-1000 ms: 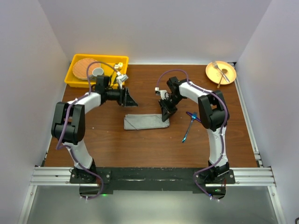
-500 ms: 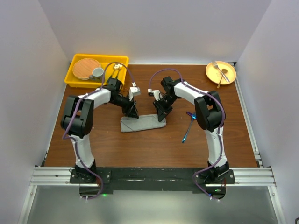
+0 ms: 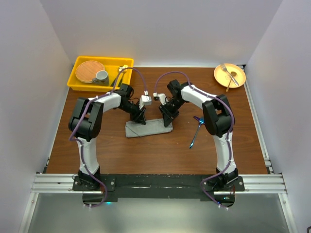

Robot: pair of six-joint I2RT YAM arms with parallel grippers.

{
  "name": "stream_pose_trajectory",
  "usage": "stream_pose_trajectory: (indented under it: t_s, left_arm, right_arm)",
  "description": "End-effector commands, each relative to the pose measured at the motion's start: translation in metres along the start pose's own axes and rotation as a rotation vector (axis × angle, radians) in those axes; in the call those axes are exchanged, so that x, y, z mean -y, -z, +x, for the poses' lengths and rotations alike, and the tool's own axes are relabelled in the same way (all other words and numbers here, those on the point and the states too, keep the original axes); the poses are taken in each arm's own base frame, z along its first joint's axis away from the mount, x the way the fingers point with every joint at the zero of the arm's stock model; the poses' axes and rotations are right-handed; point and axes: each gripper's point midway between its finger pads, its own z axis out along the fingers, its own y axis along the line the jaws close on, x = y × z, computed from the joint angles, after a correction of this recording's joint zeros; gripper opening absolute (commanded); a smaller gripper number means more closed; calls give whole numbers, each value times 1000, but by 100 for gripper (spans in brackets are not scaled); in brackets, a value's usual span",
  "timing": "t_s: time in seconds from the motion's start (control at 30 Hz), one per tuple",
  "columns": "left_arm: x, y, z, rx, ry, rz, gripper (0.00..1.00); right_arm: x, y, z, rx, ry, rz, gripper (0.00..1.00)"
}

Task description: Fold the napkin into a case and place the utensils inside

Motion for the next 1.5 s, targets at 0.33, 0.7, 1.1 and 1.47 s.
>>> stream_pose_trajectory:
  t_s: [0.33, 0.7, 1.1, 1.47]
  left_arm:
    - [12, 3, -14, 13, -250, 27, 8]
    - [24, 2, -22, 7, -405, 29, 6]
    - [28, 5, -27, 23, -458, 18, 4]
    - [28, 6, -29, 32, -470, 9, 3]
  right_arm:
    - [-19, 72, -74, 294, 126, -40, 69]
    - [-16, 32, -90, 236, 279, -75, 70]
    - [-38, -6, -63, 173, 231, -250, 65]
    - [-40, -20, -50, 144, 198, -309, 51]
